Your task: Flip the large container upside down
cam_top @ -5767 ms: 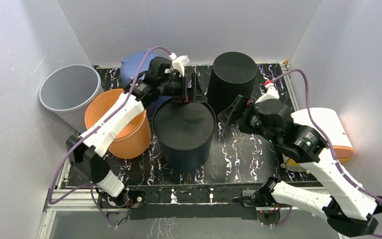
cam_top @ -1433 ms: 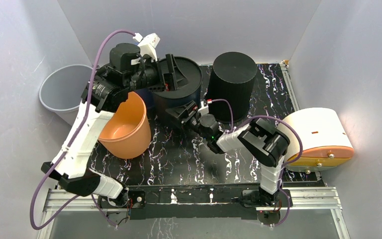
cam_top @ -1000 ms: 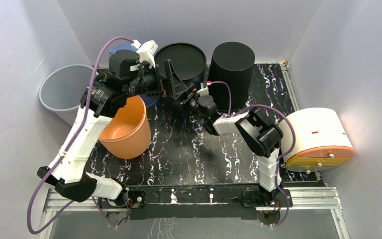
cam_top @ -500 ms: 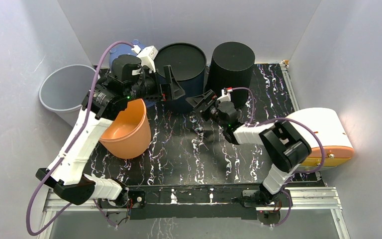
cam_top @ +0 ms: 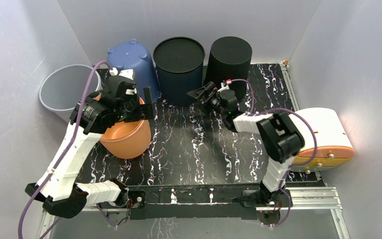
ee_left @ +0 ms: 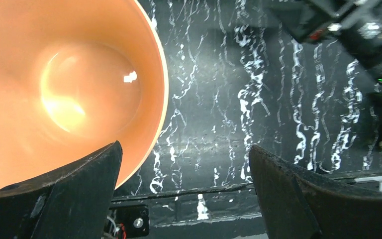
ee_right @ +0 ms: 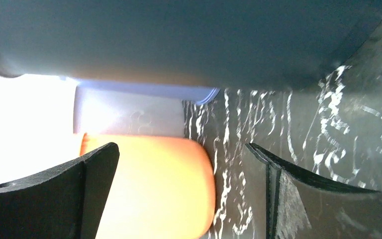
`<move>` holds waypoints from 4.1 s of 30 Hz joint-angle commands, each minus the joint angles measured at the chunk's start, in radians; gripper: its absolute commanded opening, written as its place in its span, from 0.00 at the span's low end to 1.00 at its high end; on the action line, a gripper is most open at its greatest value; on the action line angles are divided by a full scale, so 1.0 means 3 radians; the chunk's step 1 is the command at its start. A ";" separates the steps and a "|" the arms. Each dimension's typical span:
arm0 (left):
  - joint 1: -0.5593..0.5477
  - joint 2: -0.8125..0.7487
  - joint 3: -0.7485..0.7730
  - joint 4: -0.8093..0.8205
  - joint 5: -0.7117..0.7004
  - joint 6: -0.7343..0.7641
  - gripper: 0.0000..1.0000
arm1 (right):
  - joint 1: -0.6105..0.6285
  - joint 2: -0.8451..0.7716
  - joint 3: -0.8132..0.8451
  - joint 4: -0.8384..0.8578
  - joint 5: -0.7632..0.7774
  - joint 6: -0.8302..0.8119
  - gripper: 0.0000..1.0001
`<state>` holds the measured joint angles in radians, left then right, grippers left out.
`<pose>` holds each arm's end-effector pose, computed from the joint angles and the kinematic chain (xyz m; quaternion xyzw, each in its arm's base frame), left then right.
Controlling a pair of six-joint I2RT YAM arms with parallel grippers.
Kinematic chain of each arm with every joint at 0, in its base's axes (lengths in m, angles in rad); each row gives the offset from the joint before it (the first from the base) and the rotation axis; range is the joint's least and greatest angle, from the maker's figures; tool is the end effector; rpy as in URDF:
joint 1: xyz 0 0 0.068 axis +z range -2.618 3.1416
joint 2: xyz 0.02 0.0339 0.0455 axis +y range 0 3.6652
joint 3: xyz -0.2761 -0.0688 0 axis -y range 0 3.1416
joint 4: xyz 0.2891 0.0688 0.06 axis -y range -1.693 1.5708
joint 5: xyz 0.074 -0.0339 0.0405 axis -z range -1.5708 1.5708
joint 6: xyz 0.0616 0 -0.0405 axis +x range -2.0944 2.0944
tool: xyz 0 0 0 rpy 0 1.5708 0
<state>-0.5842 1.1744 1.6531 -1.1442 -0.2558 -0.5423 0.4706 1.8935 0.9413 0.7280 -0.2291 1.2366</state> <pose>0.2150 -0.1235 0.4721 -0.0371 0.8929 -0.1346 0.4280 0.3990 0.2187 0.1448 0.2241 0.7470 0.5256 0.3398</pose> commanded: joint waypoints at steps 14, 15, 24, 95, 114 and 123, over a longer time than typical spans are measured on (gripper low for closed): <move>0.0092 0.0380 -0.0575 0.0264 -0.0188 0.0303 0.68 | 0.0004 -0.2064 -0.0458 -0.1956 -0.0142 -0.1137 0.97; 0.0107 0.0363 -0.0611 0.0351 -0.0129 0.0325 0.62 | 0.0006 -0.2181 -0.0465 -0.2080 -0.0087 -0.1223 0.97; 0.0150 0.0523 -0.0552 0.0419 0.0102 0.0361 0.04 | -0.0024 -0.3150 -0.0388 -0.3135 0.0569 -0.1841 0.98; -0.0364 0.0419 -0.1777 0.2413 0.1926 -0.0484 0.38 | -0.0033 -0.3006 0.0729 -0.5661 0.1710 -0.1908 0.98; -0.0373 0.0704 -0.0878 0.2000 0.1517 -0.0128 0.68 | -0.0051 -0.2787 0.1113 -0.5692 0.2017 -0.2158 0.98; -0.0402 0.1039 -0.0362 0.2014 0.0871 0.0171 0.75 | -0.0301 -0.2578 0.1424 -0.5569 0.1776 -0.2231 0.98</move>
<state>-0.6979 1.4693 1.4918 -0.5392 0.1242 -0.5529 0.4187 1.1103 1.2999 -0.9951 0.3294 0.5911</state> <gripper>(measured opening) 0.736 0.981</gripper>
